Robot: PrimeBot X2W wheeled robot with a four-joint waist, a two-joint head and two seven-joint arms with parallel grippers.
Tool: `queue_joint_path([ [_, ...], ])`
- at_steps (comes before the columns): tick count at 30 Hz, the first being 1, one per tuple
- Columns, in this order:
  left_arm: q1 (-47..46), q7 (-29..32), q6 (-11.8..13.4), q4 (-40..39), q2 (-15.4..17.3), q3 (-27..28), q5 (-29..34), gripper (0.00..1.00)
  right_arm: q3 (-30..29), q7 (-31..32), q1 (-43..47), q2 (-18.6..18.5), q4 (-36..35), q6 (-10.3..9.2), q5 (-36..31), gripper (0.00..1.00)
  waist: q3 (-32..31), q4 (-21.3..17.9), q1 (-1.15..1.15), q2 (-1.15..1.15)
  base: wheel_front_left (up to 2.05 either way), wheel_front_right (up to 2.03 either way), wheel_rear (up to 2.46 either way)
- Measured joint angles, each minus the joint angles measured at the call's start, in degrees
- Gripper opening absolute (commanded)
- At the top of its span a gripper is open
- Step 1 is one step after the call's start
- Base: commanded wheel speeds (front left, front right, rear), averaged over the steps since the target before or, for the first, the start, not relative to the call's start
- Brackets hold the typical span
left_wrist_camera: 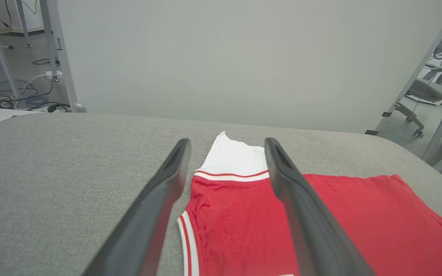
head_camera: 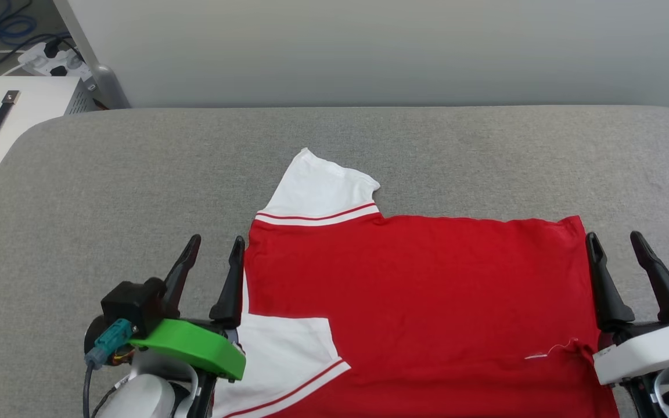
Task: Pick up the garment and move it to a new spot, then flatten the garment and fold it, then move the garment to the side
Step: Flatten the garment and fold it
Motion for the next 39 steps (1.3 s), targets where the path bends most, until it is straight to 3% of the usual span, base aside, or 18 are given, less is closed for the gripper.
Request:
queue_joint_path([
  [12,4.6,0.0,-9.9,0.2,-9.8,11.7,13.0,1.0,3.7,-9.3,0.2,0.5,6.6,0.0,-1.8,1.0,1.5,-0.6,0.0,0.0,0.0,0.0,0.0],
  [18,3.6,0.0,-13.1,3.5,-11.9,13.4,15.5,1.0,4.8,-10.3,-1.5,0.1,7.7,0.0,-1.7,1.0,3.6,-1.3,0.0,0.0,0.0,0.0,0.0],
  [22,-1.3,0.9,-14.4,8.2,-10.4,11.5,15.8,1.0,5.6,-10.1,-2.9,0.0,7.7,0.0,-1.7,1.0,5.6,-2.1,0.0,0.0,0.0,0.0,0.0],
  [25,-7.7,5.6,-14.9,9.9,-8.0,10.1,15.4,1.0,6.1,-9.8,-3.8,0.1,7.5,0.0,-1.7,1.0,7.4,-2.9,0.0,0.0,0.0,0.0,0.0],
  [29,-17.9,16.9,-15.1,12.5,-3.6,7.1,12.3,1.0,7.2,-9.7,-5.5,0.1,7.0,0.0,-1.7,1.0,9.9,-4.3,0.0,0.0,0.0,0.0,0.0],
  [35,-34.3,34.1,-15.3,13.9,5.2,-1.7,4.6,1.0,9.3,-9.7,-8.7,0.7,5.4,0.0,-1.7,1.0,13.9,-7.2,0.0,0.0,0.0,0.0,0.0],
  [39,-44.4,45.4,-15.4,16.8,8.9,-7.4,1.2,1.0,10.5,-9.8,-10.4,1.1,4.9,0.0,-1.7,1.0,16.7,-9.2,0.0,0.0,0.0,0.0,0.0],
])
